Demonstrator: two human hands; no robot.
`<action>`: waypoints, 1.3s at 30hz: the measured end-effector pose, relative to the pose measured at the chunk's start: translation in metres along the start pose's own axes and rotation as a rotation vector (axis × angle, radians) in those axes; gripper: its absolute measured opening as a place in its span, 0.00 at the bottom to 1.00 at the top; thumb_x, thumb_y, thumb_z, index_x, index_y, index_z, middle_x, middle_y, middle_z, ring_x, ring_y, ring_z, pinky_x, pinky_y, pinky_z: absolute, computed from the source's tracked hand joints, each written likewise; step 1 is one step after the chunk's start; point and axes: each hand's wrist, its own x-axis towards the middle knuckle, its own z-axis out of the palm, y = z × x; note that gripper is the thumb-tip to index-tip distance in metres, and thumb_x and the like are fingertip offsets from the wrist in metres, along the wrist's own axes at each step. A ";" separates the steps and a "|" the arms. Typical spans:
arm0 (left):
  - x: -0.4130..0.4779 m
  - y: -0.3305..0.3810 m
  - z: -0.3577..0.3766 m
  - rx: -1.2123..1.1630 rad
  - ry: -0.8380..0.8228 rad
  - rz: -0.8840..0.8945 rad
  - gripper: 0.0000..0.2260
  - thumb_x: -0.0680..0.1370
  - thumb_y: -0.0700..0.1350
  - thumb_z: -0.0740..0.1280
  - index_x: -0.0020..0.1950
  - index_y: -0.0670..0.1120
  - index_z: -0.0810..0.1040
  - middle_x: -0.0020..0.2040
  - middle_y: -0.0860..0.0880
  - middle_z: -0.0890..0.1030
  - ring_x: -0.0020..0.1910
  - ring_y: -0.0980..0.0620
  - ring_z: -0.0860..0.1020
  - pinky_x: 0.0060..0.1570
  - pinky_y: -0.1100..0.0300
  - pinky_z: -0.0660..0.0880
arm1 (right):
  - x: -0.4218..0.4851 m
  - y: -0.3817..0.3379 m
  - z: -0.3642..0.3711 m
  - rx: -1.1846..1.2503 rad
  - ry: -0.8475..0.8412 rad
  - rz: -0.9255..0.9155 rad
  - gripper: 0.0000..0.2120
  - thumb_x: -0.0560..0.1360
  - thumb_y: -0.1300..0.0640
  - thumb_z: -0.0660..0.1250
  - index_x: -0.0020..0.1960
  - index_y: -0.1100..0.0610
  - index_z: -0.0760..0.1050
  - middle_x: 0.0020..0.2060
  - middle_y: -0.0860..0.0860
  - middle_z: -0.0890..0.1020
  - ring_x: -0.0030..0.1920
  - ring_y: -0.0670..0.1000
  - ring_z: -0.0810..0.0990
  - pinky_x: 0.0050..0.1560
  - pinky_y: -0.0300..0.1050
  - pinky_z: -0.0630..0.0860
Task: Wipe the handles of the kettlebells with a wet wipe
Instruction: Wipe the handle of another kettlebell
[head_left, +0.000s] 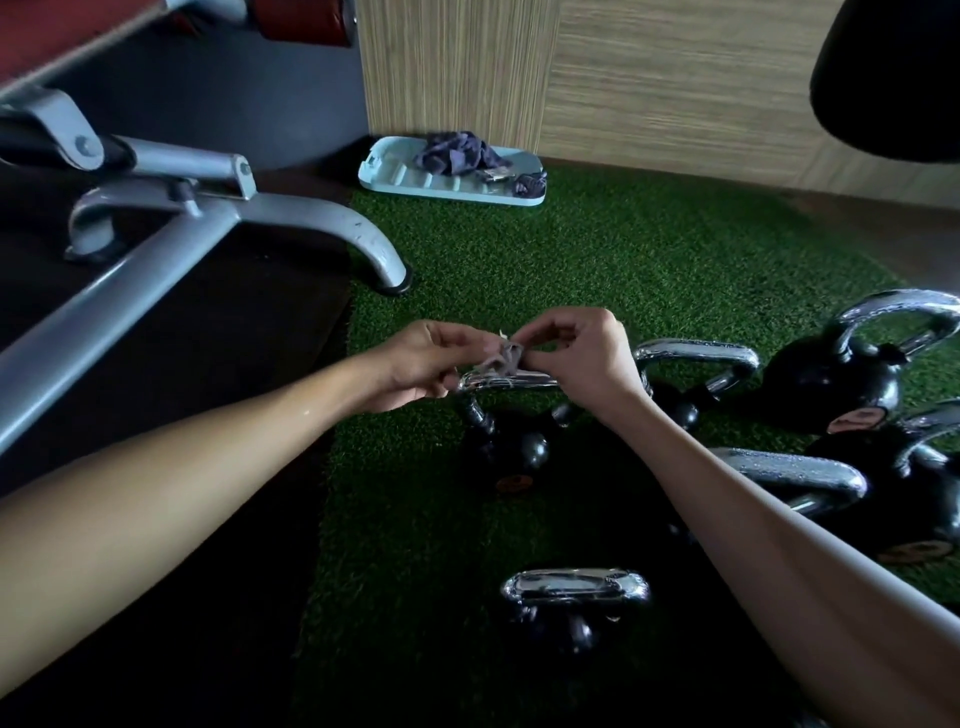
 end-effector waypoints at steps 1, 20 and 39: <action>0.001 -0.003 0.001 0.013 0.031 0.024 0.13 0.70 0.49 0.76 0.55 0.51 0.86 0.41 0.53 0.84 0.24 0.61 0.69 0.29 0.65 0.61 | 0.000 0.001 0.004 -0.017 0.011 -0.012 0.09 0.64 0.58 0.83 0.41 0.50 0.86 0.36 0.44 0.87 0.38 0.41 0.84 0.40 0.35 0.79; 0.016 0.014 0.014 1.014 0.216 0.244 0.17 0.72 0.62 0.75 0.59 0.58 0.85 0.36 0.54 0.85 0.21 0.57 0.71 0.22 0.62 0.64 | 0.003 0.037 -0.015 -0.813 -0.307 0.131 0.15 0.71 0.37 0.74 0.57 0.37 0.82 0.49 0.49 0.86 0.52 0.55 0.83 0.43 0.44 0.66; 0.030 0.015 0.055 1.136 0.178 0.441 0.14 0.79 0.48 0.72 0.65 0.54 0.82 0.45 0.51 0.87 0.22 0.70 0.71 0.22 0.73 0.63 | -0.022 0.062 -0.042 -0.704 -0.185 0.257 0.20 0.71 0.38 0.75 0.62 0.40 0.81 0.57 0.50 0.85 0.57 0.56 0.81 0.46 0.44 0.68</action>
